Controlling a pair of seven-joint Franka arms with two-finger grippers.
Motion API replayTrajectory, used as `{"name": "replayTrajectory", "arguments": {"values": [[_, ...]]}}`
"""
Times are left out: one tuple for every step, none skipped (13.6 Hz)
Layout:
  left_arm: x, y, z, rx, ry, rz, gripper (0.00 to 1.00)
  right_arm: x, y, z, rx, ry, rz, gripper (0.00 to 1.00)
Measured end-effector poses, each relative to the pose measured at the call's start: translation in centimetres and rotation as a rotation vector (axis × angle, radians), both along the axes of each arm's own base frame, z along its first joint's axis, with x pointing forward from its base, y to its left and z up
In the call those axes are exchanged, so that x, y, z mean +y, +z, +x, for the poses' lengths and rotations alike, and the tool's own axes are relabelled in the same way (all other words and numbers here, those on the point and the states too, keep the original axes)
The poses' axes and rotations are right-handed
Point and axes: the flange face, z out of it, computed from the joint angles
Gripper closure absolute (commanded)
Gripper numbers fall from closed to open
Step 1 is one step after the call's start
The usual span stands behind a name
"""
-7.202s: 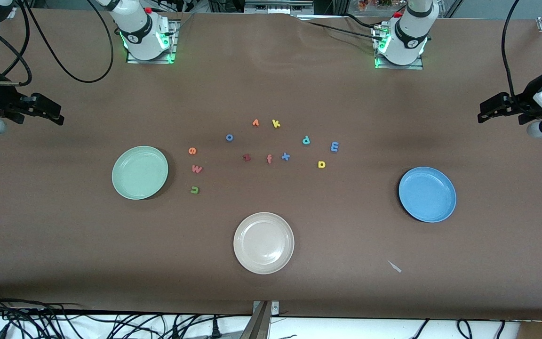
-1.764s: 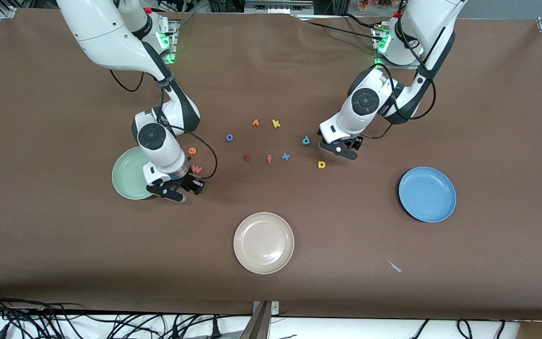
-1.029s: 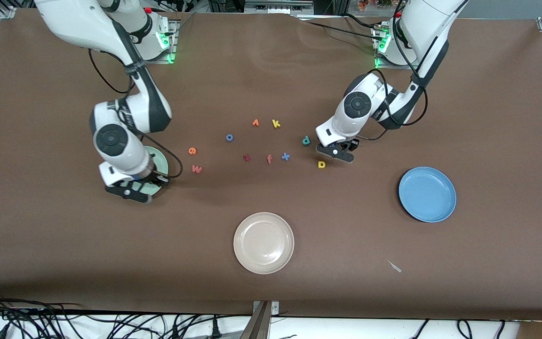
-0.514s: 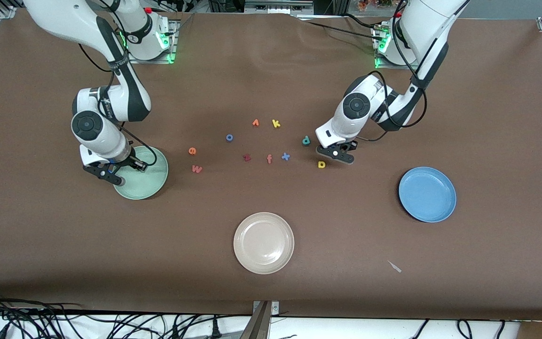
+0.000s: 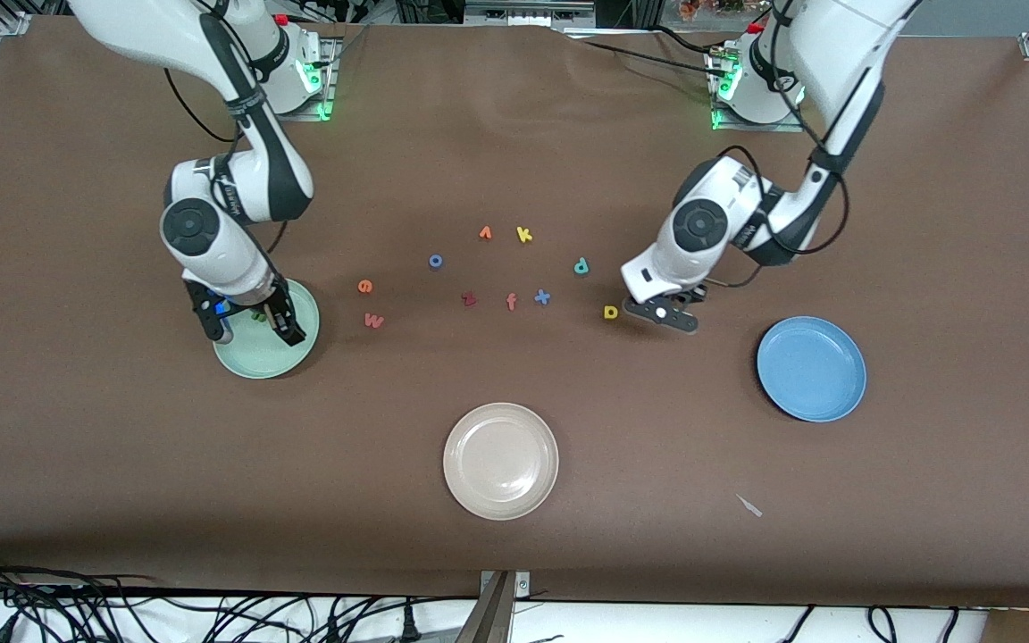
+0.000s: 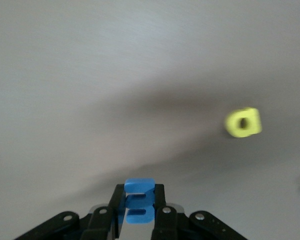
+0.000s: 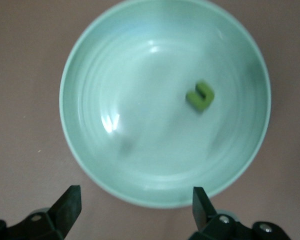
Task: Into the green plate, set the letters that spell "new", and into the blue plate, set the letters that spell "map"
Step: 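Lower the blue letter into the blue plate while the right gripper grasps pink letter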
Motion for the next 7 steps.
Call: {"name": "replayTrajectory", "arguments": {"values": [[1.5, 1.9, 1.7, 0.011, -0.013, 0.01, 1.0, 2.1, -0.1, -0.1, -0.007, -0.06, 0.003, 0.03], [3.0, 3.3, 3.1, 0.011, -0.027, 0.008, 1.0, 4.0, -0.3, -0.1, -0.016, -0.13, 0.006, 0.07], [4.7, 4.1, 4.1, 0.009, -0.046, 0.0, 1.0, 5.7, -0.5, 0.0, -0.025, -0.202, 0.01, 0.13], [6.6, 4.3, 4.9, 0.014, -0.079, -0.011, 1.0, 7.3, -0.6, 0.1, -0.035, -0.268, 0.015, 0.15], [8.8, 4.3, 5.6, 0.023, -0.119, -0.023, 0.97, 8.7, -0.7, 0.3, -0.043, -0.325, 0.019, 0.15], [11.4, 4.3, 6.2, 0.032, -0.161, -0.037, 0.96, 9.5, -1.0, 0.3, -0.046, -0.36, 0.02, 0.19], [14.2, 4.2, 6.7, 0.041, -0.194, -0.051, 0.96, 9.7, -1.6, 0.3, -0.04, -0.387, 0.019, 0.22]]}}
